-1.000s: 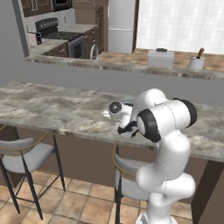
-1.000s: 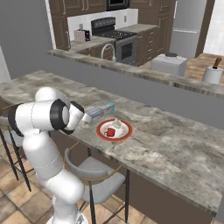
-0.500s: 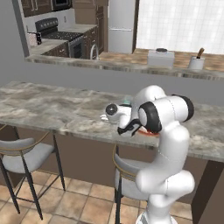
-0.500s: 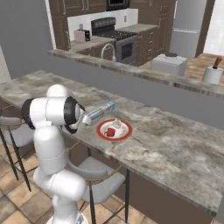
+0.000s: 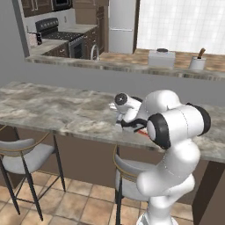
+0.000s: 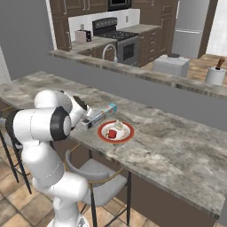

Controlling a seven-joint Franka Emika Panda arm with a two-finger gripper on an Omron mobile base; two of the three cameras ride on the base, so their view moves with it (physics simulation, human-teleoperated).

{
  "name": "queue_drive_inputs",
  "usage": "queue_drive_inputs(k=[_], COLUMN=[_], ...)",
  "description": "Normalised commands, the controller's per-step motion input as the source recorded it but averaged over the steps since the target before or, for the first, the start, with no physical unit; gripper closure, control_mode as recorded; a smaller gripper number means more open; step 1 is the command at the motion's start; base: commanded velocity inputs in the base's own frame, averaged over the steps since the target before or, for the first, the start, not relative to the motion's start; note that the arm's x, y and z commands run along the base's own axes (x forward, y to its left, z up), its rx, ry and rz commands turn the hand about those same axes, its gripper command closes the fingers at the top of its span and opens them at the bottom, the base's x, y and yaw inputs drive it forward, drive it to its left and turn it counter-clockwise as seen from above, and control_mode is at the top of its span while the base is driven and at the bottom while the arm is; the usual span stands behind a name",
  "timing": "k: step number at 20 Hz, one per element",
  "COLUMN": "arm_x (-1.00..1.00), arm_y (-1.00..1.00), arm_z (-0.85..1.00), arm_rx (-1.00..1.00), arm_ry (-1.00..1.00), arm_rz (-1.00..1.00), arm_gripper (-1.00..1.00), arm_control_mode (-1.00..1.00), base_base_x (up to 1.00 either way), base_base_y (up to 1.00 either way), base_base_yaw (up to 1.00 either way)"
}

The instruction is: Retrieve the tupperware and aluminum foil from the cabinet and place them on the dining counter near the plate with garlic and bell pepper to prepare for storing leftovers.

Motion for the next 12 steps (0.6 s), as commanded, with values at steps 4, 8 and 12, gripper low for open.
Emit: queue_drive_inputs(k=[4, 8, 12], arm_x=[-0.82, -1.0, -1.0], arm_y=[-0.2, -0.4, -0.59], arm_z=[0.99, 1.0, 1.0], arm_rx=[0.0, 0.0, 0.0], arm_ry=[-0.15, -0.24, -0.17], arm_rz=[0.0, 0.0, 0.0], arm_gripper=[-1.0, -1.0, -1.0], arm_control_mode=[-1.0, -1.0, -1.0], base_base_x=[0.0, 0.0, 0.0], base_base_y=[0.0, 0.0, 0.0], base_base_yaw=[0.0, 0.0, 0.0])
